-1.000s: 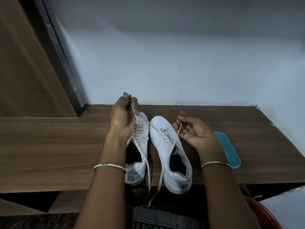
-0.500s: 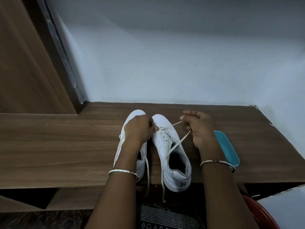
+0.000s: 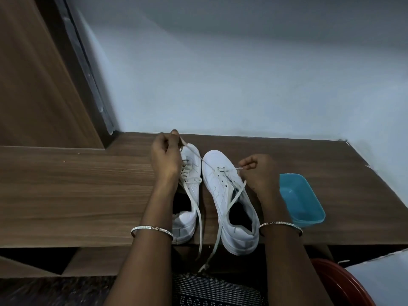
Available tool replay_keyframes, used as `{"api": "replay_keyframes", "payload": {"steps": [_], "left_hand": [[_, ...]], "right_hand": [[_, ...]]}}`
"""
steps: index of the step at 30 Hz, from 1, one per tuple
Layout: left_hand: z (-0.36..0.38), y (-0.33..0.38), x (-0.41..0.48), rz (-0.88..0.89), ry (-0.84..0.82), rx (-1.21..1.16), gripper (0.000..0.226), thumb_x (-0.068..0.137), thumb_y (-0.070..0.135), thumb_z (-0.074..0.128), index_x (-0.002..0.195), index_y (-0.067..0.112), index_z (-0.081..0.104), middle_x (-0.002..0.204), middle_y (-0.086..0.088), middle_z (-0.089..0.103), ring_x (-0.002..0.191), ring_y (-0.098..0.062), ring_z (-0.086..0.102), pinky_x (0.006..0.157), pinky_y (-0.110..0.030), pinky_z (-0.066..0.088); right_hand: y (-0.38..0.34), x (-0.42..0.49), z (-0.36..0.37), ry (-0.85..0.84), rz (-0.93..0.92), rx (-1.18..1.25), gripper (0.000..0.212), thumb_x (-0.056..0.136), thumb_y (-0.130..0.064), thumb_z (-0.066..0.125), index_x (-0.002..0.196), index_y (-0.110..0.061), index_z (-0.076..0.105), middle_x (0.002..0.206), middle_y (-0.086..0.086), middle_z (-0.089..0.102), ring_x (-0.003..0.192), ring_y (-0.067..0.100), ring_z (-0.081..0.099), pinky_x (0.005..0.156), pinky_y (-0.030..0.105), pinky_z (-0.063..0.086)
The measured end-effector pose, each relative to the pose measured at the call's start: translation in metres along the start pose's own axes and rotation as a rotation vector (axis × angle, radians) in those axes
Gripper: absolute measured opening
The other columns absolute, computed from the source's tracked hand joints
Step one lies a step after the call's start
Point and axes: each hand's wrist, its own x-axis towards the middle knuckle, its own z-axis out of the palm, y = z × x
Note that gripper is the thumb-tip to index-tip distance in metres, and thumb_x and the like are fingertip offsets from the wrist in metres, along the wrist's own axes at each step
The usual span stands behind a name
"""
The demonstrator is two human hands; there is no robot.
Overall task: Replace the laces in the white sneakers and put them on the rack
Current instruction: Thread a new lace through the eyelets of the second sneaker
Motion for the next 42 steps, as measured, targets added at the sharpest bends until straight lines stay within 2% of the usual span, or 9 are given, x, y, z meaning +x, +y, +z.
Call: {"api": "replay_keyframes", "payload": {"steps": [5, 9, 15, 19, 22, 26, 30, 36, 42], "left_hand": [[-0.007, 0.007, -0.011, 0.186, 0.056, 0.626, 0.035, 0.083, 0.049, 0.058, 0.066, 0.019, 0.049, 0.064, 0.003, 0.057, 0.073, -0.031, 0.055, 0.08, -0.045, 0.05], [0.01, 0.015, -0.026, 0.426, -0.053, 1.016, 0.032, 0.084, 0.049, 0.061, 0.109, 0.03, 0.059, 0.115, 0.004, 0.057, 0.111, -0.026, 0.05, 0.087, -0.042, 0.034], [0.044, 0.002, -0.049, 0.446, -0.629, 0.932, 0.021, 0.093, 0.029, 0.055, 0.111, 0.035, 0.064, 0.111, 0.01, 0.066, 0.118, -0.019, 0.049, 0.092, -0.04, 0.026], [0.052, -0.004, -0.043, 0.444, -0.553, 0.955, 0.017, 0.094, 0.034, 0.054, 0.086, 0.026, 0.067, 0.086, 0.005, 0.07, 0.095, -0.022, 0.062, 0.085, -0.041, 0.032], [0.049, -0.005, -0.032, 0.407, -0.404, 1.02, 0.023, 0.096, 0.032, 0.053, 0.091, 0.024, 0.074, 0.089, 0.001, 0.072, 0.094, -0.026, 0.063, 0.087, -0.04, 0.033], [0.043, -0.012, -0.024, 0.254, -0.231, 1.09, 0.021, 0.095, 0.03, 0.055, 0.09, 0.017, 0.072, 0.092, -0.006, 0.07, 0.098, -0.031, 0.061, 0.088, -0.04, 0.036], [0.048, -0.014, -0.025, 0.187, -0.237, 1.076, 0.025, 0.085, 0.015, 0.056, 0.101, 0.025, 0.072, 0.097, -0.003, 0.07, 0.101, -0.031, 0.061, 0.085, -0.039, 0.039], [0.056, -0.003, -0.035, 0.302, -0.584, 0.68, 0.066, 0.064, 0.026, 0.051, 0.127, 0.042, 0.057, 0.131, 0.015, 0.058, 0.127, -0.015, 0.045, 0.101, -0.041, 0.03], [0.063, -0.006, -0.037, 0.474, -0.68, 0.585, 0.036, 0.087, 0.023, 0.061, 0.121, 0.036, 0.064, 0.112, 0.017, 0.069, 0.113, -0.008, 0.057, 0.097, -0.041, 0.035]], "right_hand": [[-0.002, 0.002, -0.001, 0.184, 0.014, 0.051, 0.003, 0.078, -0.021, 0.073, 0.077, -0.018, 0.072, 0.069, -0.004, 0.071, 0.069, 0.015, 0.069, 0.071, 0.03, 0.053], [-0.011, -0.004, -0.002, -0.094, 0.212, 0.526, 0.007, 0.087, -0.011, 0.072, 0.084, -0.005, 0.07, 0.069, 0.01, 0.071, 0.059, 0.02, 0.068, 0.064, 0.033, 0.061], [-0.018, -0.011, -0.017, -0.355, 0.243, 0.609, 0.009, 0.086, -0.012, 0.075, 0.083, -0.004, 0.071, 0.06, 0.003, 0.059, 0.05, 0.012, 0.056, 0.051, 0.023, 0.051], [-0.013, -0.006, -0.028, -0.453, 0.25, 0.651, 0.013, 0.084, -0.019, 0.077, 0.089, -0.007, 0.073, 0.06, -0.001, 0.055, 0.051, 0.01, 0.052, 0.054, 0.022, 0.047], [-0.009, -0.002, -0.037, -0.431, 0.324, 0.764, 0.004, 0.084, -0.016, 0.075, 0.085, -0.014, 0.072, 0.056, -0.005, 0.051, 0.047, 0.007, 0.048, 0.053, 0.021, 0.041], [0.003, 0.011, -0.05, -0.218, 0.376, 1.179, 0.009, 0.081, -0.016, 0.071, 0.089, -0.018, 0.067, 0.057, -0.008, 0.055, 0.049, 0.004, 0.052, 0.05, 0.02, 0.047], [0.018, 0.025, -0.063, 0.038, 0.248, 1.465, 0.015, 0.094, -0.009, 0.058, 0.095, -0.021, 0.066, 0.085, -0.006, 0.071, 0.067, 0.007, 0.062, 0.058, 0.02, 0.051], [0.005, 0.017, -0.046, -0.149, 0.152, 1.114, 0.026, 0.089, -0.004, 0.064, 0.114, -0.009, 0.069, 0.101, 0.002, 0.074, 0.066, 0.008, 0.064, 0.047, 0.015, 0.04], [-0.008, 0.005, -0.032, -0.429, 0.083, 0.838, 0.016, 0.091, 0.002, 0.061, 0.102, -0.003, 0.071, 0.084, 0.008, 0.074, 0.056, 0.009, 0.052, 0.04, 0.016, 0.033]]}}
